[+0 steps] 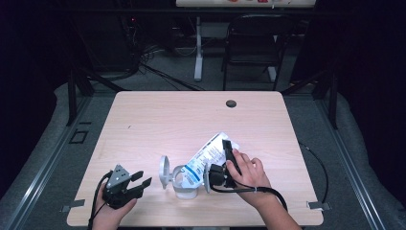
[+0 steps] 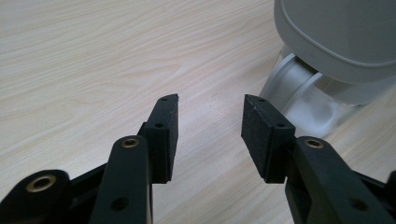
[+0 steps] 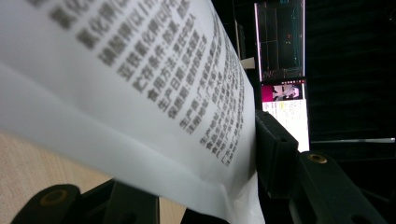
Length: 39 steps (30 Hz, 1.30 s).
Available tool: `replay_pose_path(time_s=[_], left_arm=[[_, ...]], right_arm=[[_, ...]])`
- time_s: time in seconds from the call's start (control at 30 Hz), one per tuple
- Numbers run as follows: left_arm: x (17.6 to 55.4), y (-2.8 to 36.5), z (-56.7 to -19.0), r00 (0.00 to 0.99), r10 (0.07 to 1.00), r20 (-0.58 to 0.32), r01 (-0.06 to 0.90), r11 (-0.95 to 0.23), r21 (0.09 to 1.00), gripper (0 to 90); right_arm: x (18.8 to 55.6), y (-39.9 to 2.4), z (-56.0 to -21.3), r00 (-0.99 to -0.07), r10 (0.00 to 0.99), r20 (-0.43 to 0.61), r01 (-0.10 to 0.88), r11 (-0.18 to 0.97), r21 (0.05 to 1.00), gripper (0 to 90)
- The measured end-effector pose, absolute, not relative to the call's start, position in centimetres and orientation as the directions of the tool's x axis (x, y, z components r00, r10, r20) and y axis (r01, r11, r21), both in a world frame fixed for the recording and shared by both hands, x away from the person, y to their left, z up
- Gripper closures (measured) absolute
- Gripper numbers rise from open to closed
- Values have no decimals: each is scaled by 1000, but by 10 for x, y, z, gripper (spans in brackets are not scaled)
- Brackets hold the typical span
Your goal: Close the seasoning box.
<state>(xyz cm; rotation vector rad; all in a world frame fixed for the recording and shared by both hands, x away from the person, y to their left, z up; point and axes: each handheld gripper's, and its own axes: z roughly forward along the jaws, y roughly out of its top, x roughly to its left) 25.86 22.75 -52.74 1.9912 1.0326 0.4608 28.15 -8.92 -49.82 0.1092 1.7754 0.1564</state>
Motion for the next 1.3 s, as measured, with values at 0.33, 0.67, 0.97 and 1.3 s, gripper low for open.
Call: replay_pose_path(time_s=[0.33,0.67,0.97,1.3], left_arm=[[259,228,-528,594,803,-48,500,-322,804,566],[259,228,-528,595,802,-49,501,-323,802,566],[259,228,-528,595,802,-50,502,-323,803,566],[259,228,-528,596,802,-49,502,-324,802,566]], right_arm=[[281,-89,-498,-207,157,-966,-16,986,164,603],[280,-89,-497,-208,157,-965,-27,986,166,623],[280,-89,-497,-207,160,-965,-33,985,170,637],[278,-89,-497,-209,172,-963,-45,982,185,666]])
